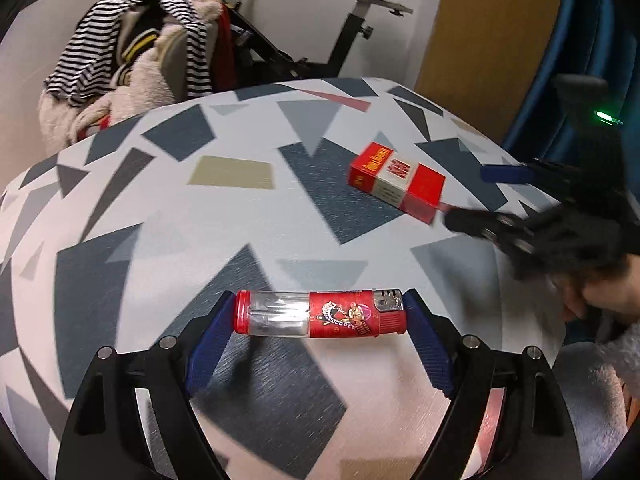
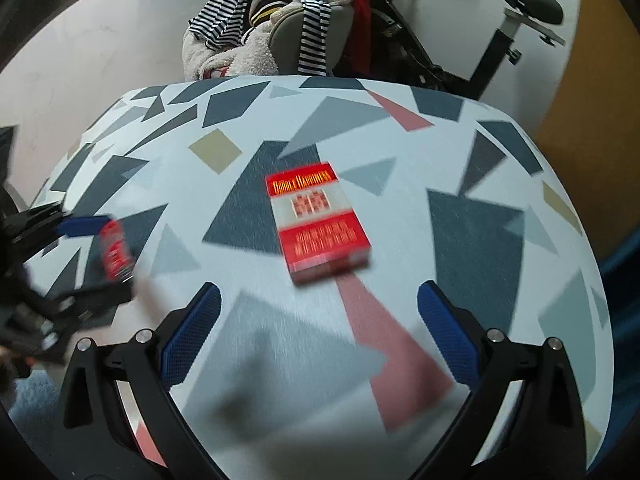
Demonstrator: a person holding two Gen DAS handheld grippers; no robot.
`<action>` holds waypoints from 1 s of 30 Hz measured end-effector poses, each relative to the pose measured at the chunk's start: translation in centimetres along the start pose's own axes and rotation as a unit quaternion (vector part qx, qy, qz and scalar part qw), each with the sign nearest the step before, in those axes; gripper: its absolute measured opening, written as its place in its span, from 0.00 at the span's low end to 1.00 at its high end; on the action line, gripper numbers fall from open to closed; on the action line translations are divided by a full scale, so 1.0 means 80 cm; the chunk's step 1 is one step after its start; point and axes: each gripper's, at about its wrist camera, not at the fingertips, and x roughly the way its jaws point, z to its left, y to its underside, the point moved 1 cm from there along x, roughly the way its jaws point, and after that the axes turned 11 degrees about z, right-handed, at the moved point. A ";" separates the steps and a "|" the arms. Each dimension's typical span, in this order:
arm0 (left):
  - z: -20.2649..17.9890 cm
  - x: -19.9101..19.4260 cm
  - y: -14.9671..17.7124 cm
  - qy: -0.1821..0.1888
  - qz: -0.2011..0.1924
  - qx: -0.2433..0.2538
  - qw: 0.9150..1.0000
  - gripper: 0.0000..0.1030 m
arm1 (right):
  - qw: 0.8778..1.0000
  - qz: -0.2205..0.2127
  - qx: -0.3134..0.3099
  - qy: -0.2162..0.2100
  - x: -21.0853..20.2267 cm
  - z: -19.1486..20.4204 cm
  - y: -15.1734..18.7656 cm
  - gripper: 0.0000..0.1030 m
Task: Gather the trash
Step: 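Grasp the red-and-clear lighter with the left gripper while the right grasps the red cigarette pack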
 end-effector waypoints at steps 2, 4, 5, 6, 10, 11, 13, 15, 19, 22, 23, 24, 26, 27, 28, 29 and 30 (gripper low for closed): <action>0.007 -0.008 0.006 -0.003 -0.005 -0.005 1.000 0.79 | 1.000 0.005 -0.002 0.005 0.010 0.005 -0.013 0.94; 0.016 -0.016 0.013 -0.002 -0.010 -0.012 1.000 0.79 | 1.000 0.010 -0.008 0.012 0.023 0.009 -0.030 0.93; 0.018 -0.018 0.015 -0.002 -0.011 -0.015 1.000 0.79 | 1.000 0.012 -0.009 0.013 0.026 0.010 -0.034 0.93; 0.022 -0.022 0.018 -0.002 -0.013 -0.019 1.000 0.79 | 1.000 0.016 -0.013 0.016 0.031 0.012 -0.040 0.92; 0.035 -0.033 0.028 -0.006 -0.019 -0.028 0.999 0.79 | 0.999 0.032 -0.022 0.022 0.048 0.017 -0.056 0.84; 0.037 -0.035 0.030 -0.006 -0.020 -0.030 0.999 0.79 | 0.999 0.035 -0.023 0.022 0.052 0.017 -0.058 0.83; 0.042 -0.042 0.034 -0.006 -0.025 -0.036 0.999 0.79 | 0.998 0.045 -0.026 0.023 0.058 0.018 -0.061 0.78; 0.045 -0.049 0.038 -0.006 -0.030 -0.041 0.999 0.79 | 0.998 0.051 -0.027 0.021 0.061 0.018 -0.061 0.67; 0.044 -0.066 0.046 -0.008 -0.038 -0.041 0.998 0.79 | 0.999 0.039 -0.026 0.001 0.049 0.019 -0.054 0.58; 0.043 -0.079 0.052 -0.009 -0.044 -0.041 0.998 0.79 | 0.999 0.025 -0.031 -0.011 0.032 0.022 -0.044 0.58; 0.042 -0.083 0.053 -0.009 -0.046 -0.041 0.998 0.79 | 0.999 0.022 -0.034 -0.013 0.028 0.024 -0.041 0.58; 0.040 -0.090 0.057 -0.009 -0.049 -0.040 0.998 0.79 | 0.999 0.018 -0.038 -0.017 0.020 0.025 -0.037 0.58; 0.034 -0.100 0.063 -0.008 -0.053 -0.039 0.998 0.79 | 0.999 0.009 -0.046 -0.024 0.004 0.030 -0.027 0.57; 0.031 -0.104 0.065 -0.007 -0.054 -0.037 0.998 0.79 | 0.998 -0.001 -0.052 -0.032 -0.012 0.035 -0.015 0.57; 0.027 -0.110 0.070 -0.008 -0.056 -0.034 0.998 0.79 | 0.998 -0.003 -0.054 -0.035 -0.017 0.036 -0.011 0.57; 0.023 -0.113 0.073 -0.008 -0.057 -0.032 0.998 0.79 | 0.998 -0.009 -0.057 -0.040 -0.029 0.039 -0.001 0.57; 0.019 -0.118 0.078 -0.007 -0.058 -0.030 0.998 0.79 | 0.997 -0.013 -0.061 -0.044 -0.039 0.041 0.007 0.57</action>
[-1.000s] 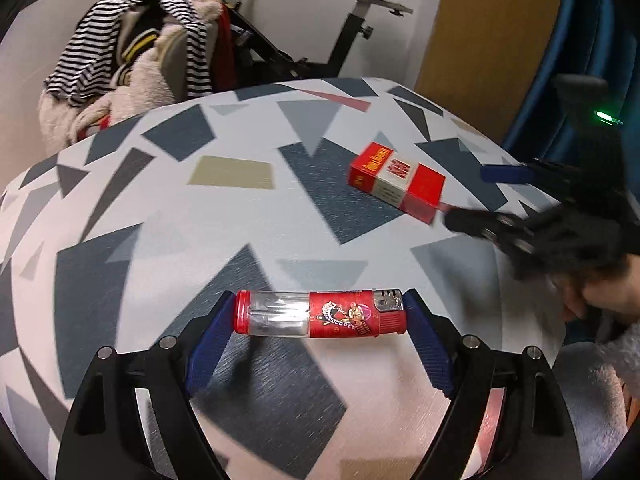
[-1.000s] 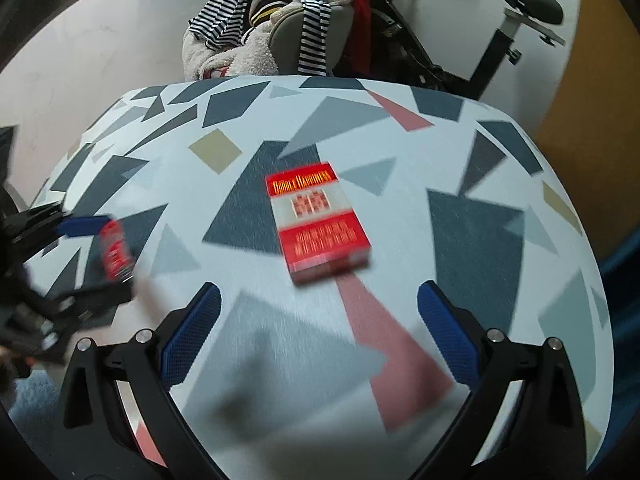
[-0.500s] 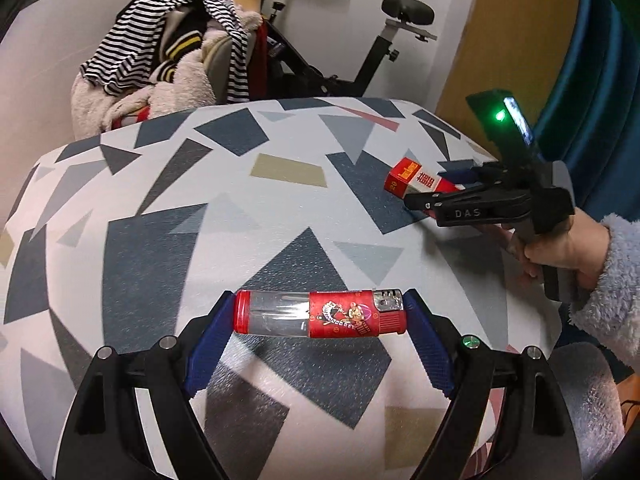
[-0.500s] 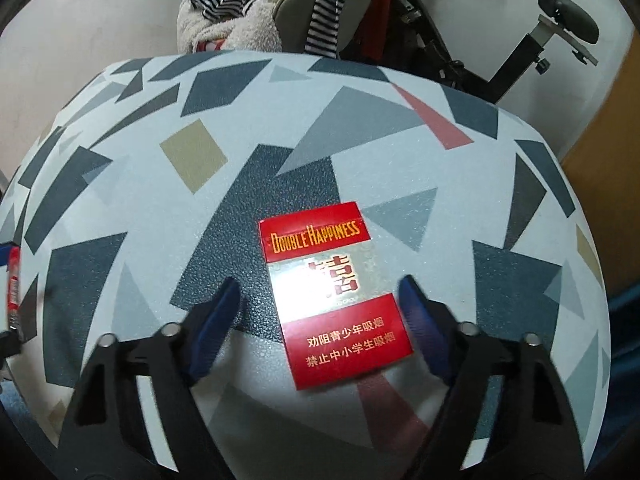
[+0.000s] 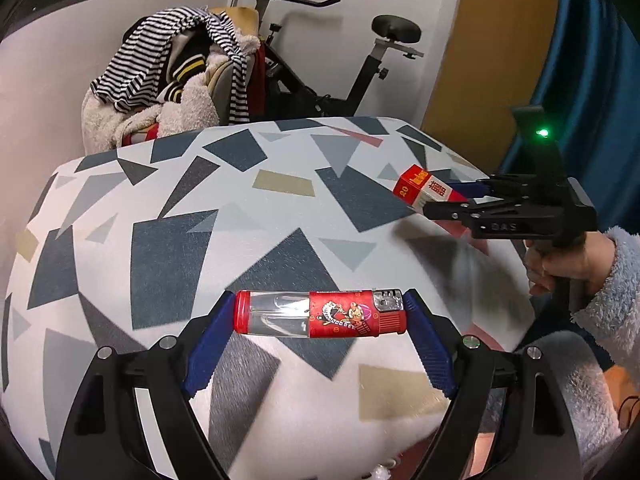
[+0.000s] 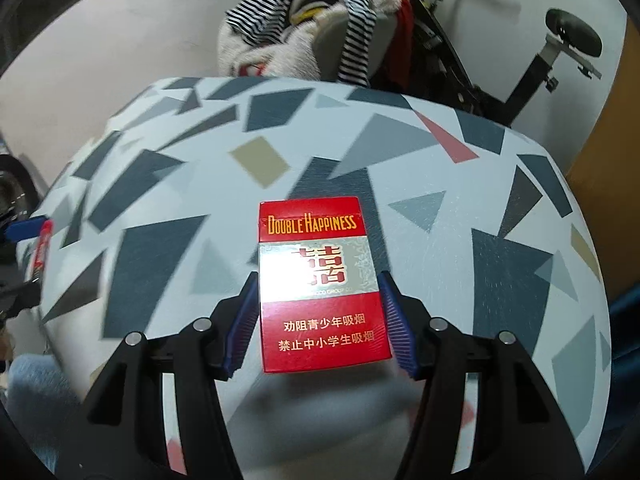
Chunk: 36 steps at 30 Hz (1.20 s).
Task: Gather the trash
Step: 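Grasp the red-and-clear lighter with the left gripper while the right grasps the red cigarette pack, then carry both items to the bin and open the left gripper to drop the lighter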
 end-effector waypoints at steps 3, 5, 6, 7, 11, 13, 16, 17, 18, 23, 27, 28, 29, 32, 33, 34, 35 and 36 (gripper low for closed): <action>-0.013 -0.017 0.017 0.001 -0.001 0.005 1.000 0.79 | 1.000 -0.009 -0.009 -0.005 -0.021 0.012 0.016 0.57; -0.021 -0.026 0.028 0.002 -0.002 0.007 1.000 0.79 | 1.000 -0.021 -0.012 -0.014 -0.043 0.023 0.037 0.57; -0.025 -0.031 0.034 0.002 -0.003 0.009 1.000 0.79 | 1.000 -0.023 -0.012 -0.015 -0.047 0.026 0.041 0.57; -0.030 -0.036 0.042 0.003 -0.003 0.010 1.000 0.79 | 0.999 -0.029 -0.013 -0.020 -0.057 0.032 0.052 0.57; -0.051 -0.048 0.075 0.007 -0.001 0.018 1.000 0.79 | 0.998 -0.046 -0.021 -0.029 -0.085 0.050 0.085 0.57; -0.064 -0.049 0.094 0.006 0.006 0.026 1.000 0.79 | 0.998 -0.051 -0.025 -0.031 -0.094 0.058 0.098 0.57; -0.079 -0.044 0.119 0.011 0.020 0.033 0.999 0.79 | 0.997 -0.056 -0.028 -0.038 -0.107 0.069 0.117 0.57; -0.082 -0.041 0.126 0.013 0.024 0.035 0.999 0.79 | 0.997 -0.057 -0.029 -0.041 -0.110 0.071 0.123 0.57; -0.087 -0.039 0.134 0.014 0.029 0.038 0.999 0.79 | 0.997 -0.058 -0.029 -0.042 -0.113 0.073 0.127 0.57; -0.106 -0.019 0.156 0.020 0.049 0.045 0.998 0.79 | 0.997 -0.055 -0.033 -0.046 -0.120 0.085 0.149 0.57; -0.117 -0.007 0.160 0.027 0.059 0.050 0.997 0.79 | 0.997 -0.052 -0.029 -0.048 -0.122 0.088 0.161 0.57; -0.120 -0.005 0.160 0.029 0.063 0.051 0.996 0.80 | 0.997 -0.051 -0.029 -0.049 -0.122 0.089 0.164 0.57; -0.122 -0.003 0.159 0.032 0.065 0.053 0.996 0.83 | 0.997 -0.051 -0.030 -0.049 -0.122 0.089 0.165 0.57; -0.127 -0.005 0.158 0.030 0.059 0.059 0.996 0.90 | 0.997 -0.048 -0.032 -0.047 -0.122 0.090 0.171 0.57; -0.127 -0.005 0.157 0.030 0.058 0.059 0.996 0.90 | 0.997 -0.047 -0.031 -0.048 -0.121 0.090 0.173 0.57; -0.127 -0.006 0.156 0.030 0.057 0.057 0.996 0.90 | 0.997 -0.046 -0.031 -0.049 -0.121 0.090 0.174 0.57; -0.125 -0.009 0.154 0.027 0.054 0.056 0.997 0.90 | 0.997 -0.046 -0.031 -0.050 -0.121 0.089 0.174 0.57; -0.124 -0.011 0.153 0.025 0.051 0.054 0.997 0.90 | 0.997 -0.045 -0.032 -0.051 -0.121 0.090 0.176 0.57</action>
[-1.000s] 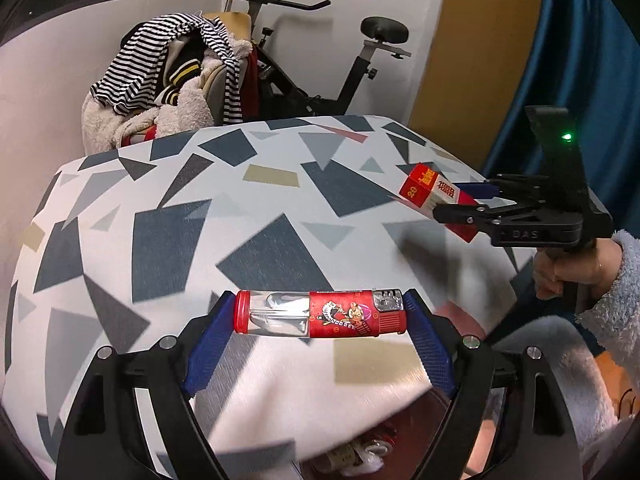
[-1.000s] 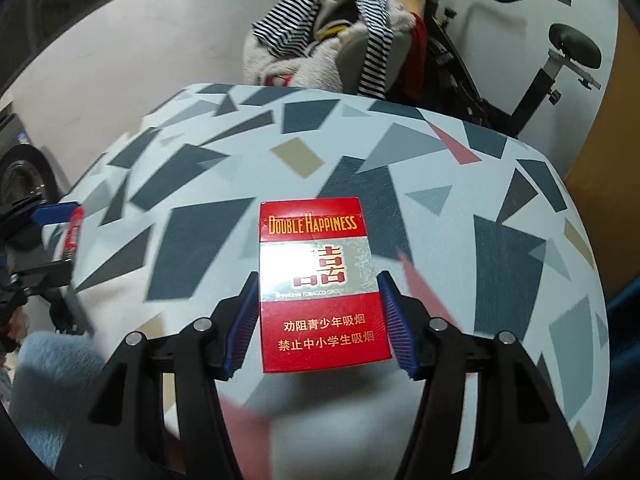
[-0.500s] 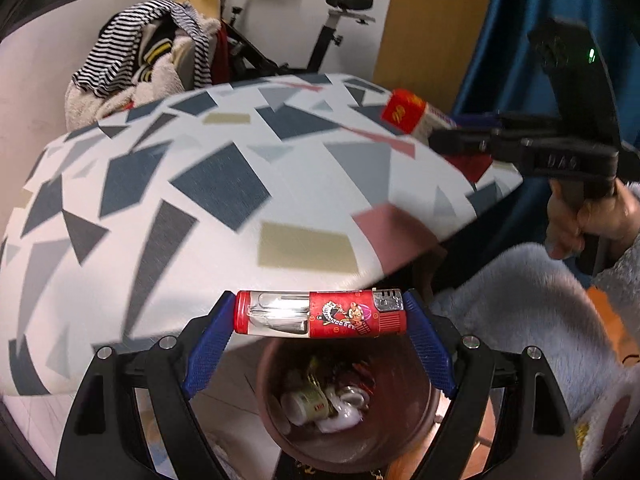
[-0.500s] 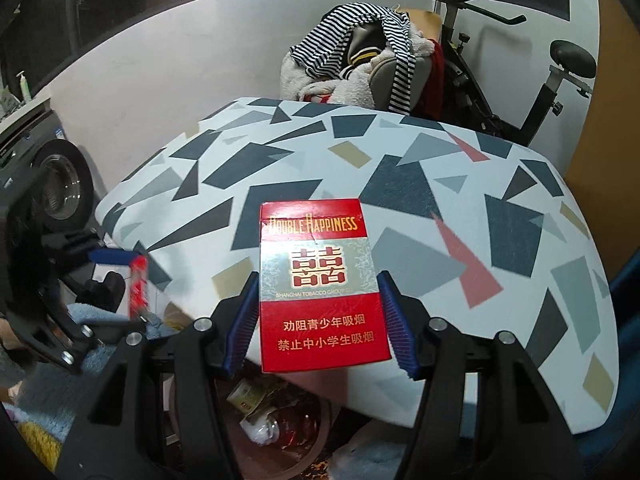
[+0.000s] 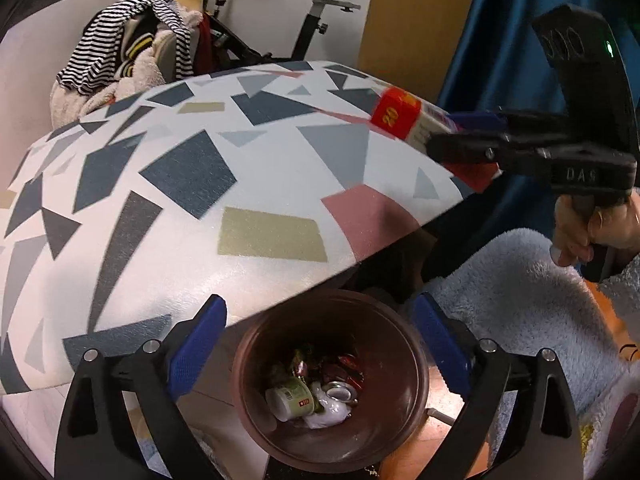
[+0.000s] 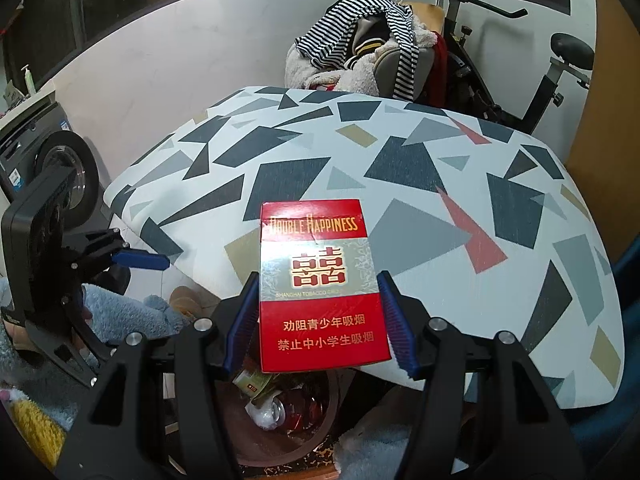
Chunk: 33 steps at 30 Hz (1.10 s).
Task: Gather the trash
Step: 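Carry both items to the bin and open the left gripper to drop the lighter, then lower the red cigarette pack into the bin and open the right gripper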
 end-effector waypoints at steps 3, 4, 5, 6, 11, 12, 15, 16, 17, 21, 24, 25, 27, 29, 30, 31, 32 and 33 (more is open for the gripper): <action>0.011 -0.013 -0.002 -0.007 -0.013 -0.013 1.000 0.90 | 1.000 0.003 -0.002 -0.002 0.001 0.002 0.003 0.57; 0.015 -0.019 -0.002 -0.010 -0.018 -0.018 1.000 0.90 | 1.000 0.006 -0.005 -0.003 0.002 0.005 0.005 0.57; 0.019 -0.023 -0.003 -0.013 -0.022 -0.022 0.999 0.90 | 1.000 0.007 -0.006 -0.004 0.003 0.006 0.006 0.57; 0.024 -0.028 -0.003 -0.016 -0.026 -0.026 0.999 0.90 | 1.000 0.009 -0.007 -0.005 0.004 0.007 0.006 0.57; 0.042 -0.050 0.004 -0.038 -0.039 -0.041 0.998 0.91 | 0.999 0.032 -0.019 -0.018 0.018 0.023 0.016 0.57; 0.047 -0.054 0.008 -0.043 -0.039 -0.043 0.997 0.91 | 0.999 0.040 -0.023 -0.023 0.023 0.028 0.020 0.57; 0.054 -0.058 0.017 -0.050 -0.037 -0.048 0.997 0.91 | 0.998 0.055 -0.031 -0.031 0.033 0.040 0.027 0.57; 0.055 -0.059 0.020 -0.052 -0.036 -0.049 0.997 0.91 | 0.997 0.063 -0.034 -0.035 0.038 0.045 0.031 0.57; 0.057 -0.060 0.023 -0.055 -0.036 -0.051 0.997 0.91 | 0.996 0.073 -0.038 -0.040 0.045 0.051 0.035 0.57; 0.060 -0.062 0.033 -0.058 -0.034 -0.057 0.996 0.91 | 0.992 0.107 -0.051 -0.052 0.067 0.071 0.053 0.57; 0.063 -0.062 0.037 -0.062 -0.034 -0.062 0.996 0.91 | 0.989 0.124 -0.054 -0.055 0.083 0.082 0.062 0.57; 0.063 -0.062 0.038 -0.062 -0.034 -0.063 0.996 0.91 | 0.989 0.125 -0.055 -0.055 0.085 0.083 0.063 0.57; 0.064 -0.061 0.040 -0.062 -0.032 -0.067 0.995 0.91 | 0.988 0.134 -0.051 -0.056 0.095 0.087 0.067 0.57; 0.065 -0.060 0.041 -0.062 -0.030 -0.069 0.995 0.91 | 0.988 0.140 -0.043 -0.057 0.102 0.087 0.069 0.57; 0.065 -0.059 0.041 -0.063 -0.030 -0.069 0.995 0.91 | 0.987 0.142 -0.041 -0.056 0.105 0.087 0.070 0.57; 0.065 -0.059 0.042 -0.063 -0.029 -0.069 0.995 0.91 | 0.988 0.145 -0.035 -0.050 0.109 0.087 0.070 0.57; 0.065 -0.058 0.042 -0.062 -0.029 -0.070 0.995 0.91 | 0.988 0.145 -0.033 -0.048 0.109 0.087 0.070 0.58; 0.065 -0.058 0.043 -0.062 -0.028 -0.071 0.995 0.91 | 0.988 0.143 -0.027 -0.046 0.110 0.086 0.069 0.59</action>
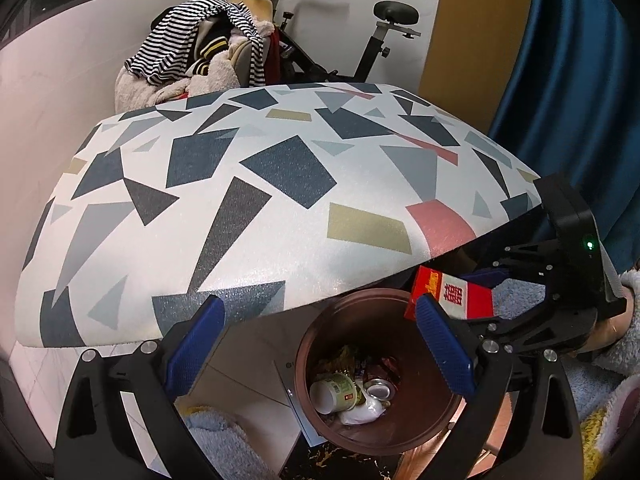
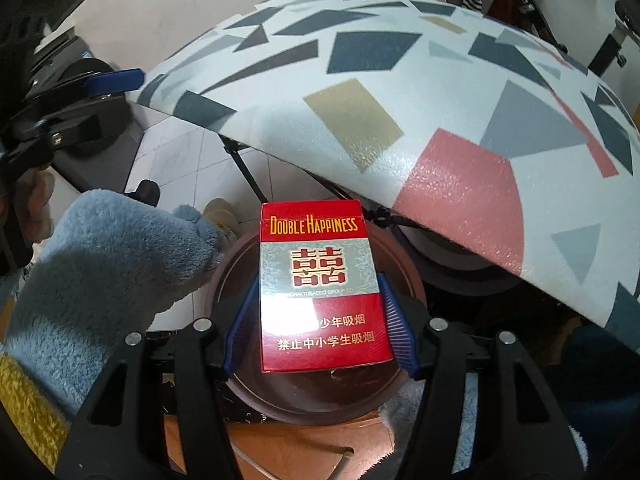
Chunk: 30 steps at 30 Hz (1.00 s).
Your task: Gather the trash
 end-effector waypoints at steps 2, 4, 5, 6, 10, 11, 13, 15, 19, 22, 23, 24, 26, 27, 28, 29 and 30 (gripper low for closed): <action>0.000 0.001 0.001 -0.001 0.000 -0.002 1.000 0.91 | 1.000 -0.011 0.007 0.004 -0.004 -0.003 -0.001 0.72; -0.002 0.000 0.001 -0.005 -0.003 -0.004 1.000 0.91 | 1.000 -0.017 0.010 0.009 -0.007 -0.003 -0.001 0.80; -0.003 -0.001 0.000 -0.008 -0.006 -0.004 1.000 0.91 | 1.000 -0.018 0.011 0.012 -0.008 -0.005 -0.001 0.82; -0.005 -0.004 -0.001 -0.013 -0.013 -0.002 1.000 0.91 | 0.999 -0.025 0.019 0.025 -0.015 -0.009 -0.003 0.86; -0.008 -0.011 -0.010 -0.026 -0.027 -0.003 0.999 0.92 | 0.996 -0.054 0.048 0.044 -0.042 -0.022 -0.011 0.93; -0.008 -0.014 -0.013 -0.027 -0.031 -0.005 0.999 0.93 | 0.996 -0.057 0.050 0.046 -0.045 -0.024 -0.013 0.93; -0.008 -0.022 -0.023 -0.032 -0.041 -0.011 0.999 0.94 | 0.994 -0.073 0.061 0.054 -0.064 -0.032 -0.019 0.94; -0.008 -0.034 -0.036 -0.033 -0.055 -0.016 0.998 0.94 | 0.992 -0.087 0.069 0.063 -0.084 -0.039 -0.026 0.94; -0.012 -0.057 -0.064 -0.039 -0.079 -0.014 0.996 0.94 | 0.986 -0.122 0.077 0.078 -0.130 -0.055 -0.040 0.94; -0.022 -0.077 -0.084 -0.049 -0.097 -0.004 0.994 0.94 | 0.983 -0.141 0.082 0.087 -0.160 -0.063 -0.055 0.94; -0.027 -0.084 -0.092 -0.056 -0.104 -0.001 0.993 0.94 | 0.982 -0.146 0.083 0.089 -0.167 -0.064 -0.058 0.94; -0.031 -0.091 -0.098 -0.063 -0.110 0.002 0.992 0.94 | 0.979 -0.159 0.082 0.096 -0.185 -0.066 -0.063 0.94; -0.038 -0.104 -0.108 -0.087 -0.122 0.002 0.989 0.94 | 0.977 -0.170 0.080 0.103 -0.203 -0.067 -0.068 0.94; -0.040 -0.108 -0.111 -0.095 -0.126 0.003 0.987 0.94 | 0.976 -0.173 0.080 0.104 -0.208 -0.067 -0.070 0.94; -0.042 -0.115 -0.117 -0.101 -0.131 0.003 0.986 0.94 | 0.975 -0.179 0.081 0.107 -0.218 -0.067 -0.072 0.94; -0.043 -0.120 -0.120 -0.101 -0.136 0.002 0.986 0.94 | 0.973 -0.187 0.082 0.110 -0.230 -0.068 -0.074 0.94; -0.043 -0.127 -0.124 -0.097 -0.139 -0.003 0.985 0.94 | 0.971 -0.192 0.083 0.112 -0.238 -0.069 -0.075 0.94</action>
